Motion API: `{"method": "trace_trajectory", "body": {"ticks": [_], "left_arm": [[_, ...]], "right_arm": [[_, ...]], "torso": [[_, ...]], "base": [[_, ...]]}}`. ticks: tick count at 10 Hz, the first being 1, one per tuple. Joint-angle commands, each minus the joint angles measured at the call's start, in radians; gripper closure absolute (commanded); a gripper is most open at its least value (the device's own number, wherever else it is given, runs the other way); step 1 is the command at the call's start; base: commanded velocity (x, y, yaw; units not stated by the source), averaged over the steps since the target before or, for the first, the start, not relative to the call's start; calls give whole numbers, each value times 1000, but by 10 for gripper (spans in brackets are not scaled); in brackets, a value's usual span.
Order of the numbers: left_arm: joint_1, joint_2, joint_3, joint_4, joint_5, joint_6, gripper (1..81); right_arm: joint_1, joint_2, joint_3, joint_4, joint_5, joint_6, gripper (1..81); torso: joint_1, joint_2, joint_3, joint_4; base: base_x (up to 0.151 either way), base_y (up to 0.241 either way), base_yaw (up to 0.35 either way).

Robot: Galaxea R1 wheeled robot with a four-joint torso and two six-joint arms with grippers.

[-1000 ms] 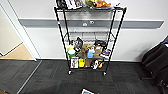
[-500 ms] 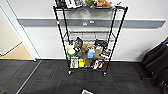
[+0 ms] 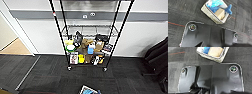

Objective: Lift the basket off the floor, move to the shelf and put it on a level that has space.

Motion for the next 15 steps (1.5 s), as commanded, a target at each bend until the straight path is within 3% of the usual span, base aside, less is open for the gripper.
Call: {"method": "trace_trajectory", "body": {"ticks": [1,3,6,7,8,11,15], "left_arm": [[-79,-16,-11,-45,91,-6,10],[-124,-16,-37,-53,220,-7,10],[-185,-11,-24,-49,320,-7,10],[-225,-7,-25,-55,430,-6,10],[-247,-3,-25,-55,454,-6,10],[-265,15,-24,-44,405,22,10],[-325,17,-25,-41,420,25,10]], "right_arm": [[24,-6,4,5,-48,-3,10],[24,-6,4,12,-48,-3,10],[23,-8,9,9,-64,-3,10],[20,-9,6,12,-66,-1,10],[18,-12,6,12,-68,8,10],[21,-15,15,11,-74,34,10],[43,-25,41,15,-146,65,10]], "torso": [[63,-98,1,0],[103,-163,-9,0],[168,-266,-10,0],[190,-300,-10,0],[214,-338,-10,0],[283,-446,-10,0],[371,-586,-109,0]], "base": [[0,0,0],[0,0,0],[0,0,0],[0,0,0],[0,0,0],[0,0,0],[0,0,0]]}}
